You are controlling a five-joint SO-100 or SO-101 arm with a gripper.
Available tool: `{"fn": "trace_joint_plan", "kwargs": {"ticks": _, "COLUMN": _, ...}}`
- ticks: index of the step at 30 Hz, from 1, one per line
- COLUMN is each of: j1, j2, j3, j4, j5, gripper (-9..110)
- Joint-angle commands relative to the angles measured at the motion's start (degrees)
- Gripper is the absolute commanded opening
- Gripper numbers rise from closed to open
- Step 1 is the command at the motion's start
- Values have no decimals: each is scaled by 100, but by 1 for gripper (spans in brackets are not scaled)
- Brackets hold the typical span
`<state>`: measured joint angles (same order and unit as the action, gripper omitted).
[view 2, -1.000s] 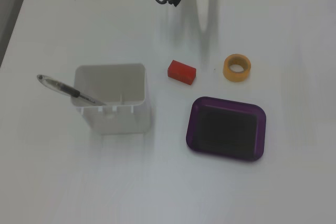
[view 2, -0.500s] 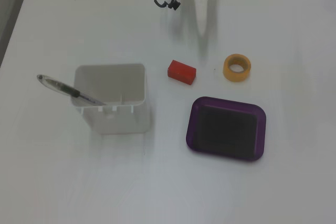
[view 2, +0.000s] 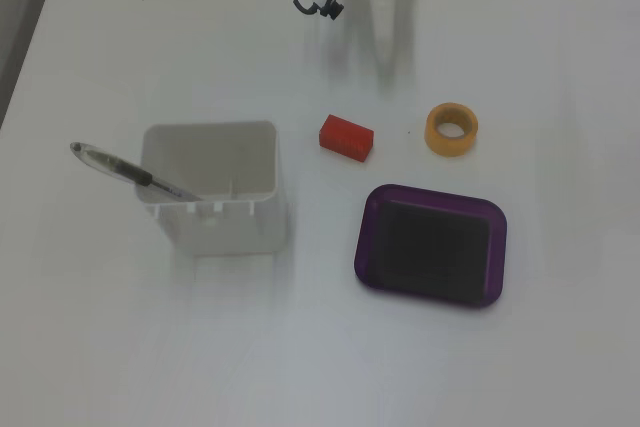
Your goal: Remove the yellow tape from the box.
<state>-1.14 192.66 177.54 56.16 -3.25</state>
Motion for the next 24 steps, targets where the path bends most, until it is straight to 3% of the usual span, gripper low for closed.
{"fn": "trace_joint_plan", "kwargs": {"ticks": 1, "j1": -9, "j2": 396, "j3": 70, "j4": -53, "j5": 26, "gripper": 2}}
{"fn": "trace_joint_plan", "kwargs": {"ticks": 24, "j1": -9, "j2": 396, "j3": 70, "j4": -114, "j5": 18, "gripper": 1}}
